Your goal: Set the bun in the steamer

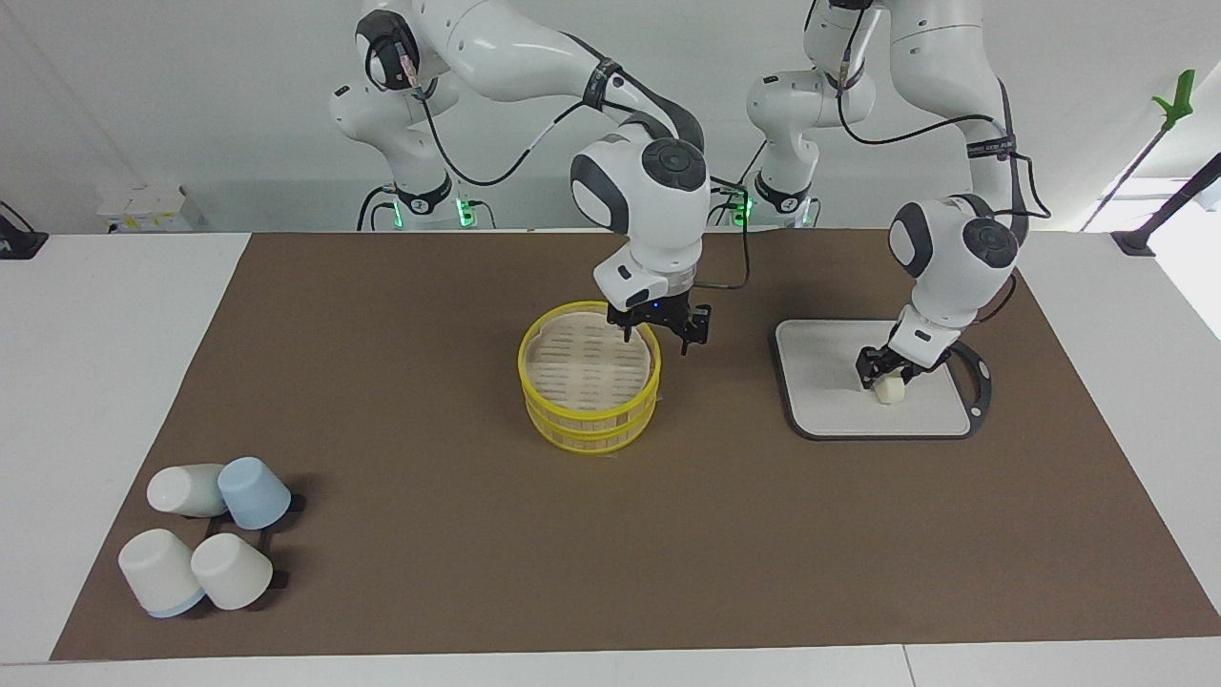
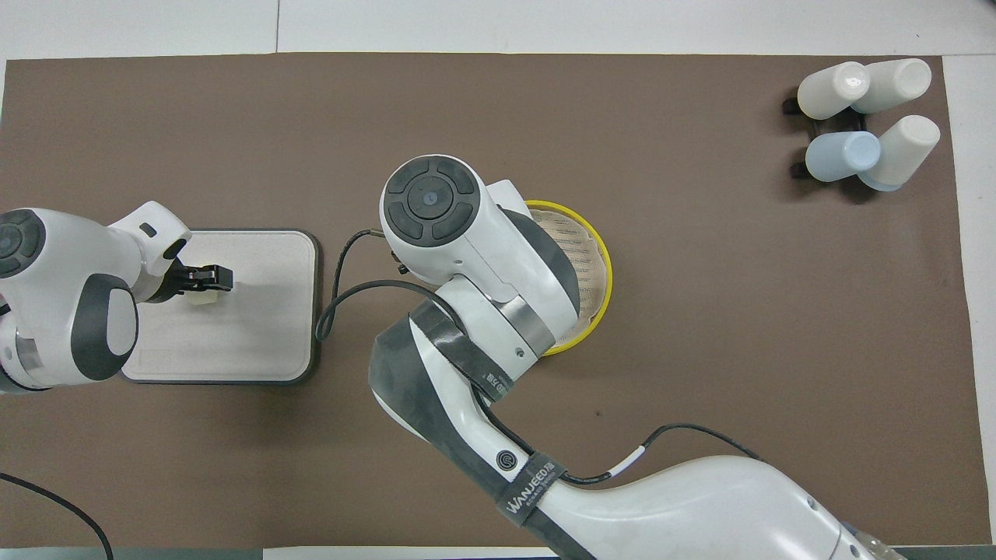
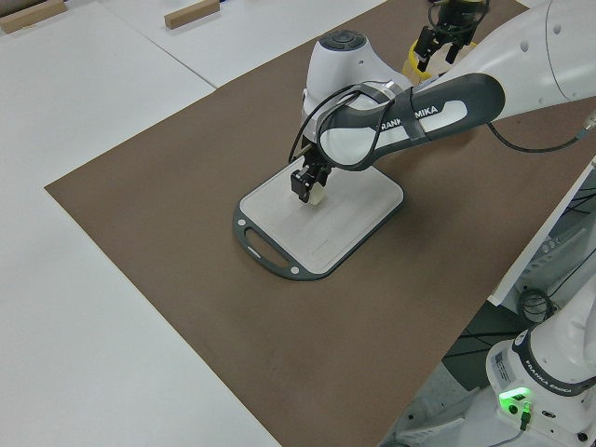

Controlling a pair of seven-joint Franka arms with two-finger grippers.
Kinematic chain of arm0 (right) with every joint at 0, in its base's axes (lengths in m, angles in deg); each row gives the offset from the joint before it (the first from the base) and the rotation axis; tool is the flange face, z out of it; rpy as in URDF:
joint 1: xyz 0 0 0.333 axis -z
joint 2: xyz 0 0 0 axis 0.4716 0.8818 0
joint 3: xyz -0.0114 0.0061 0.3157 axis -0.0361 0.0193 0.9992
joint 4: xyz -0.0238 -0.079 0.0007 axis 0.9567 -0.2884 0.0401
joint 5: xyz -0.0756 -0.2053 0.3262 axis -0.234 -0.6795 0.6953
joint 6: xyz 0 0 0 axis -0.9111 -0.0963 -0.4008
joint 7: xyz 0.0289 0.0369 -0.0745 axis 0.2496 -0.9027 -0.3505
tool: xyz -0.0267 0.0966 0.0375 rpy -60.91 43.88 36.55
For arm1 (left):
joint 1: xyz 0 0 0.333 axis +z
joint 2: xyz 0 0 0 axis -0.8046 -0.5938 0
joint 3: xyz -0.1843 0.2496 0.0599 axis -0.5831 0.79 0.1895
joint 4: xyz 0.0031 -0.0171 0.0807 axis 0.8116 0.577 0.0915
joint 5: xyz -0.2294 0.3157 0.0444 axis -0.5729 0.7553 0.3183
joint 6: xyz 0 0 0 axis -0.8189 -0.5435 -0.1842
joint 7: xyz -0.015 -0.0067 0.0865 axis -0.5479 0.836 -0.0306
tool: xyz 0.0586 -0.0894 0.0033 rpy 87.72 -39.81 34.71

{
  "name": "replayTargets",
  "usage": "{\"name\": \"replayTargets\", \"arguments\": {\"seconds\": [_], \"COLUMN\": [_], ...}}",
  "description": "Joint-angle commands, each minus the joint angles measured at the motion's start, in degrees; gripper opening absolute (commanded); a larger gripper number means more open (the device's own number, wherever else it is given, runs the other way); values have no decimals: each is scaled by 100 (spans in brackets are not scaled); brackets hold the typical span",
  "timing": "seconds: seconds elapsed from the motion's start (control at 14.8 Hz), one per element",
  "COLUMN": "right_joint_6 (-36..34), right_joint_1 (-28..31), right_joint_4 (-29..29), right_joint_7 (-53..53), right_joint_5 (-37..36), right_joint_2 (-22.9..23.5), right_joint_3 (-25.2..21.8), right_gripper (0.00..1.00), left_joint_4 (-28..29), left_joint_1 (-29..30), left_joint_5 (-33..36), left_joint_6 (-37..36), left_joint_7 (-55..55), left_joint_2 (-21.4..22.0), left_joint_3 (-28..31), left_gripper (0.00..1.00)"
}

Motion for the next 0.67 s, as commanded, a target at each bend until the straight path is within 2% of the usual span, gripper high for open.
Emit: {"name": "replayTargets", "arguments": {"seconds": [0.0, 0.4, 0.61], "right_joint_6": [134, 319, 415], "right_joint_1": [-75, -180, -145], "right_joint_4": [-140, 115, 168], "right_joint_7": [-42, 564, 582], "right_joint_5": [-285, -401, -348], "right_joint_2": [231, 205, 205], "right_joint_3": [7, 16, 16], "right_gripper": [94, 94, 92], "left_joint_4": [87, -79, -745], "left_joint_1": [65, 47, -14], "left_joint_5": [-70, -192, -316], "left_joint_6": [157, -1, -956], "left_joint_7": [-85, -59, -24], "left_joint_2": [7, 7, 34], "left_joint_3": [-35, -35, -35], "left_gripper": [32, 31, 31]}}
